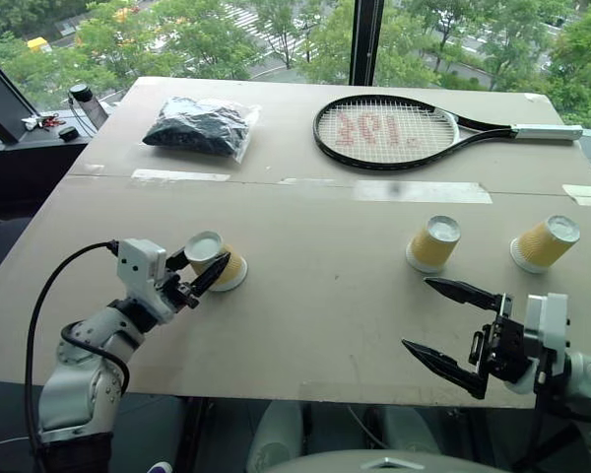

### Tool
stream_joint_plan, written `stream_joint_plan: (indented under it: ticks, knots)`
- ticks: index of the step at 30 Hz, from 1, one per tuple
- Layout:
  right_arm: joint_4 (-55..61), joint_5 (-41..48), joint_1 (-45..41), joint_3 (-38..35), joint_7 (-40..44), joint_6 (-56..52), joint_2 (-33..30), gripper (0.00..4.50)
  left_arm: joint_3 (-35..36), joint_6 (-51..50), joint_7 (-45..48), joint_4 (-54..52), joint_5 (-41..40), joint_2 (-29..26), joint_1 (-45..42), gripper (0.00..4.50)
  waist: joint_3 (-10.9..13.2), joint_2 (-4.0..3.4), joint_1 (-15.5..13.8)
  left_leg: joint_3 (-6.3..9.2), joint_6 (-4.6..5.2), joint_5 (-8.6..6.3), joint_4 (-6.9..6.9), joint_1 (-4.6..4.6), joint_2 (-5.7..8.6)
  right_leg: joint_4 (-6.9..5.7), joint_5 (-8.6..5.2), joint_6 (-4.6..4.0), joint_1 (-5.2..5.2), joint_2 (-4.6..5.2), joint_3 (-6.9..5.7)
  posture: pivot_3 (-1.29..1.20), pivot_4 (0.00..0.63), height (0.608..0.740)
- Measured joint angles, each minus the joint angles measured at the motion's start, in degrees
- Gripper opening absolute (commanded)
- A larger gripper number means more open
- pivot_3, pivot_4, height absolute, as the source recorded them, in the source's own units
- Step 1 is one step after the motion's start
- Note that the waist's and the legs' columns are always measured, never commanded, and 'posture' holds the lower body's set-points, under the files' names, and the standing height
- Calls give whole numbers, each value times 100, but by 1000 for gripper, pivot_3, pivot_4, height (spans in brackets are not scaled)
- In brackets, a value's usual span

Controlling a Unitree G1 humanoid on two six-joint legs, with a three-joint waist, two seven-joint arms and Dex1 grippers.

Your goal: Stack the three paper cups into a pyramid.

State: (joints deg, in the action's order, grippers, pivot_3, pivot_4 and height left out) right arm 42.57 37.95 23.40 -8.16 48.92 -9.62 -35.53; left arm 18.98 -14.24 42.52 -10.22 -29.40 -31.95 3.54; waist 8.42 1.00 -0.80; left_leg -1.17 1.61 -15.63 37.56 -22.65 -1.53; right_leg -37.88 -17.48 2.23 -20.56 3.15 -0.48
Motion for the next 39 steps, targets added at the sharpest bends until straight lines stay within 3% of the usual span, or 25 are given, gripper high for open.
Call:
stream_joint_plan:
  ticks: [6, 16, 23, 34, 38, 39]
  knots:
    - [5, -209, 179, 42, -61, 85, 78, 4500, -340, -163, 275, 40, -72, -40, -615, 2437, 0, 1, 3, 2, -1, 1, 8, -1, 1, -5, 0, 1, 1, -3, -2, 0, 150, 740]
    - [198, -679, 760, 42, -381, 366, 410, 4500, -1700, -1230, 759, 495, -26, -116, -2254, 2437, 2, -3, 3, 1, -22, 13, 14, -4, 3, -10, 0, 3, -2, -32, -1, 0, 150, 740]
    - [385, -1034, 1204, 49, -660, 617, 685, 4500, -2265, -847, 996, 1620, 514, 389, -3137, 2437, 2, -3, 16, -2, -23, 13, 43, -13, 4, -13, -2, 9, -2, -39, -3, 0, 150, 740]
    - [500, -1303, 1430, 59, -936, 753, 820, 4500, -2462, -130, 1275, 2283, 1027, 698, -3416, 2437, 2, -2, -1, 4, -14, 8, 57, -14, 3, -21, -3, 9, 2, -39, 0, 0, 150, 740]
    - [500, -1308, 1438, 63, -956, 753, 826, 4500, -2515, 43, 1374, 2405, 1136, 721, -3412, 4317, 2, -3, -1, 4, -13, 7, 59, -14, 3, -23, -3, 9, 2, -39, 0, 0, 150, 740]
    - [500, -1308, 1436, 63, -957, 753, 826, 4500, -2527, 43, 1379, 2435, 1138, 725, -3410, 4423, 2, -3, 0, 4, -12, 7, 59, -14, 3, -24, -3, 9, 2, -39, 0, 0, 150, 740]
